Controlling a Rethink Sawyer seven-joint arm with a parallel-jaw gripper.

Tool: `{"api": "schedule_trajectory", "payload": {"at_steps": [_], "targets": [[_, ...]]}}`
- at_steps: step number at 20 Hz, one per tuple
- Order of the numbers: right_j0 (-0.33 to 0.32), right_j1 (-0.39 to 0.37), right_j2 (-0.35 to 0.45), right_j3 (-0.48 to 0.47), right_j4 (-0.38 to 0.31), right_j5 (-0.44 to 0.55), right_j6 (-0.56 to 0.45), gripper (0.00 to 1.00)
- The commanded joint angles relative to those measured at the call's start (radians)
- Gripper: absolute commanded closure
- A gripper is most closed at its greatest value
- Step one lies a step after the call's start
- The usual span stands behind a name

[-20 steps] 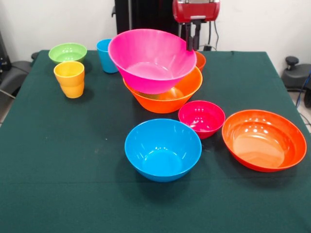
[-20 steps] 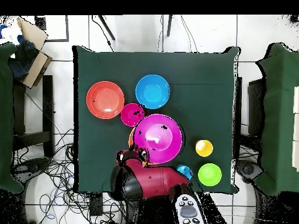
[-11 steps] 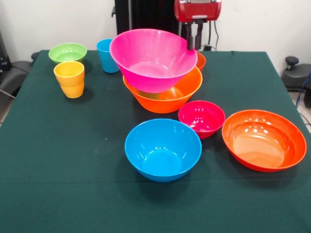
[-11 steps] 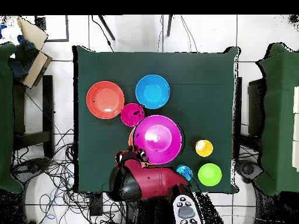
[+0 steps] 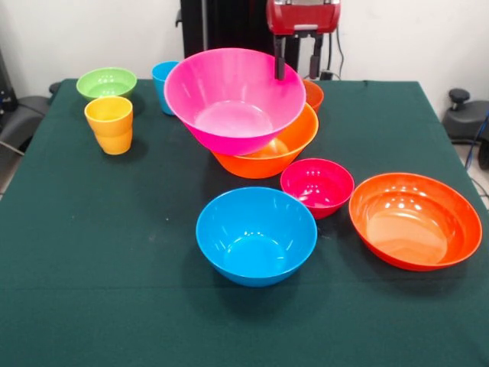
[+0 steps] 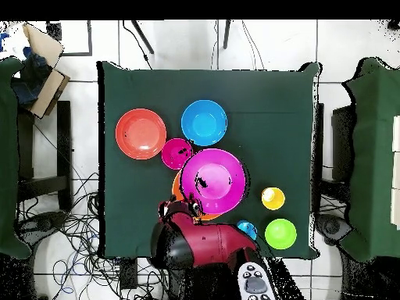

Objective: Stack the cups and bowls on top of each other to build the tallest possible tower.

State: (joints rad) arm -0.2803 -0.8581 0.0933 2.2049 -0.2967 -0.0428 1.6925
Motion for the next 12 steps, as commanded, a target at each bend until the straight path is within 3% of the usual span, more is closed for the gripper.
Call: {"api": "schedule_trajectory", "payload": {"at_steps": [1,10,12], "targets": [[-0.015,0.006,0.061,-0.039,0.023,0.029,0.147,0.00],[-0.045,-0.019,0.104,-0.037,0.037,0.059,0.142,0.00],[-0.075,-0.074,0.149,0.003,0.051,0.085,0.147,0.00]]}}
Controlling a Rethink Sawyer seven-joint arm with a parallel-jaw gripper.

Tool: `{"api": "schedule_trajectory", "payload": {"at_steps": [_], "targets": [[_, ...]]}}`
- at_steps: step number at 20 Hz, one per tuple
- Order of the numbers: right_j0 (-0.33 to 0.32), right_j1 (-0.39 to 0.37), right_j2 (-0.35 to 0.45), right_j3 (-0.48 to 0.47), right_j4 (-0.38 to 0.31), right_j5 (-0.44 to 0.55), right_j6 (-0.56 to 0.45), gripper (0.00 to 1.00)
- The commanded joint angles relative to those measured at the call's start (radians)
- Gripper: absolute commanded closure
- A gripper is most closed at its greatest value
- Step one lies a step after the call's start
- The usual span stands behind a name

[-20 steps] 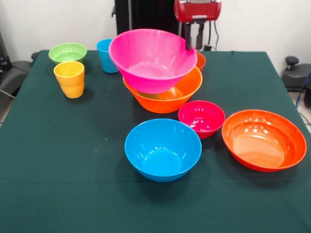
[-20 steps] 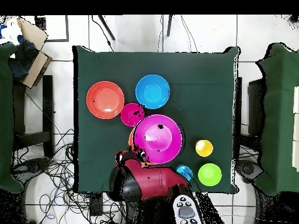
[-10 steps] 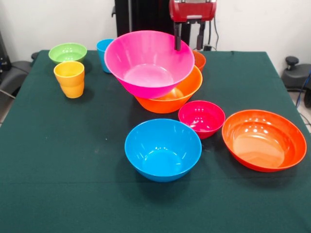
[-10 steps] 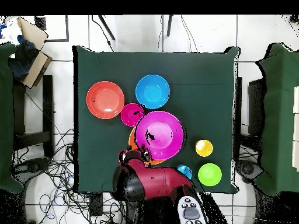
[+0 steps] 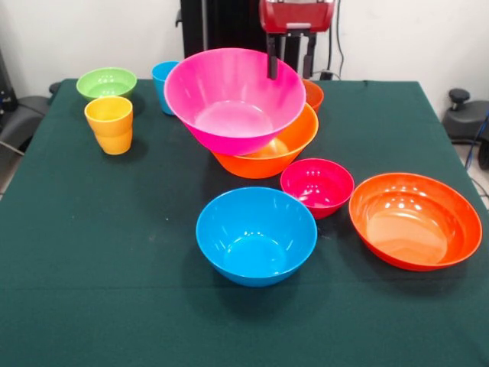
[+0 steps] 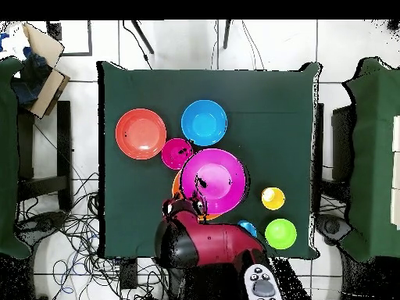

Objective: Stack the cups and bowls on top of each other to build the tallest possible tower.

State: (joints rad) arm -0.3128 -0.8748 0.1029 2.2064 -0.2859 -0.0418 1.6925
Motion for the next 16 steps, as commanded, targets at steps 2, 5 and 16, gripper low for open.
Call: {"api": "schedule_trajectory", "payload": {"at_steps": [2,5,16], "targets": [[-0.121,-0.209,0.248,0.082,0.113,0.200,0.128,0.00],[-0.215,-0.402,0.374,0.145,0.284,0.394,0.021,0.00],[-0.239,-0.427,0.319,-0.133,0.363,0.826,-0.118,0.00]]}}
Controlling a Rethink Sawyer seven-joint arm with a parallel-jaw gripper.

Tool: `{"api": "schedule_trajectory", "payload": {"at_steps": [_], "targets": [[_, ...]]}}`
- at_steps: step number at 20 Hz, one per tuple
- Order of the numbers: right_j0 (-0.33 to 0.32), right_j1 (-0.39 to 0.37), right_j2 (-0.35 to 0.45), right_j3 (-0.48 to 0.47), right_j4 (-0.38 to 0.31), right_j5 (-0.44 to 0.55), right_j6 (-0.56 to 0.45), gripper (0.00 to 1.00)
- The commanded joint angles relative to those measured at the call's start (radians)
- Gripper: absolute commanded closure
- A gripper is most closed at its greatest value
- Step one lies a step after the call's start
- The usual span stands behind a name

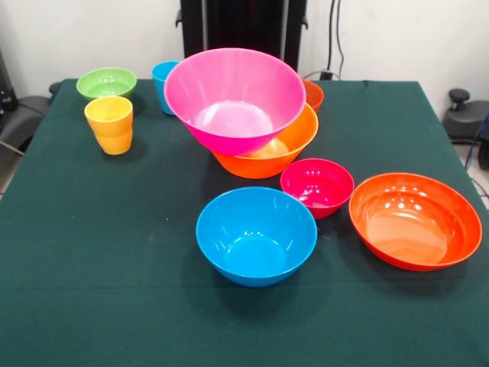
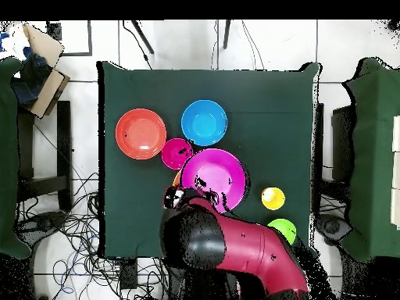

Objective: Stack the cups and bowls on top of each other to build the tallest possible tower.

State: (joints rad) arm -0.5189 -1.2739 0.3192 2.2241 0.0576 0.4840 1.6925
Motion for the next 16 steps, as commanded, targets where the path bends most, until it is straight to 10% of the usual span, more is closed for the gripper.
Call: {"api": "schedule_trajectory", "payload": {"at_steps": [1,7,16], "targets": [[-0.056,0.021,0.114,-0.201,-0.005,0.306,-0.143,0.00],[-0.168,0.314,0.165,-0.424,-0.164,0.221,-0.296,0.00],[-0.221,0.453,0.207,-0.525,-0.265,0.172,-0.243,0.00]]}}
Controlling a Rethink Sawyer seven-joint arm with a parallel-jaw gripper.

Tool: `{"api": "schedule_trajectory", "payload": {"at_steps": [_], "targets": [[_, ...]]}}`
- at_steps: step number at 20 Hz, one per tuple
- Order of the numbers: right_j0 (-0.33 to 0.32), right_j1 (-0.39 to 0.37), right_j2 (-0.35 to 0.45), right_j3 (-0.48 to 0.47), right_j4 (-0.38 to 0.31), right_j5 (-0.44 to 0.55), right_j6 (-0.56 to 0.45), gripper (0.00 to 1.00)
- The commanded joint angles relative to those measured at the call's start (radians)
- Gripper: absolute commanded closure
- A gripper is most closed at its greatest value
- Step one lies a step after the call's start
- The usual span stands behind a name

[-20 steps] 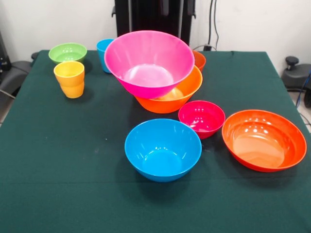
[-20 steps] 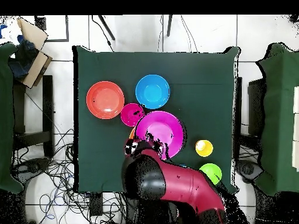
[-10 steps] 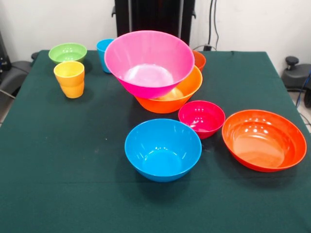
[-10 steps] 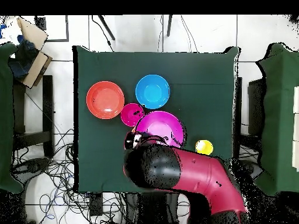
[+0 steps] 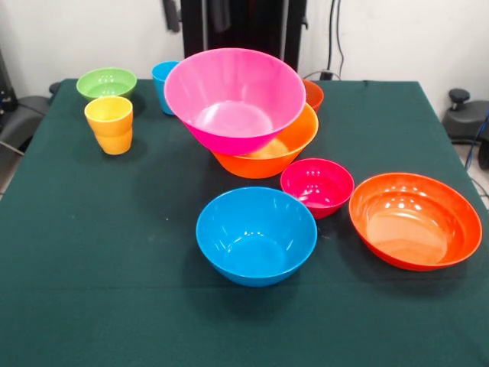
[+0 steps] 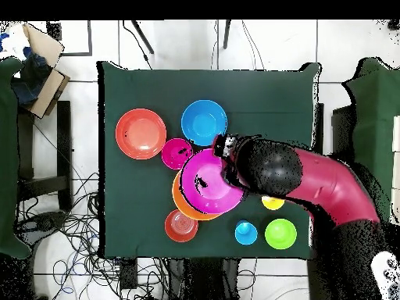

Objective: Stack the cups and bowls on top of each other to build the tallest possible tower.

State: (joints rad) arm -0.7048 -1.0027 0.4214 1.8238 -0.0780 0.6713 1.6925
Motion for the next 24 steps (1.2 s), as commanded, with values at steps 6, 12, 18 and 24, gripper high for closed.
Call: {"api": "schedule_trajectory", "payload": {"at_steps": [6,12,18,24], "targets": [[-0.128,0.188,0.182,-0.082,-0.137,-0.009,-0.265,0.00],[-0.214,0.164,0.270,-0.017,-0.143,-0.002,-0.260,0.00],[-0.330,0.059,0.405,0.101,-0.069,0.051,-0.248,0.00],[-0.388,-0.012,0.493,0.154,-0.033,0.092,-0.207,0.00]]}}
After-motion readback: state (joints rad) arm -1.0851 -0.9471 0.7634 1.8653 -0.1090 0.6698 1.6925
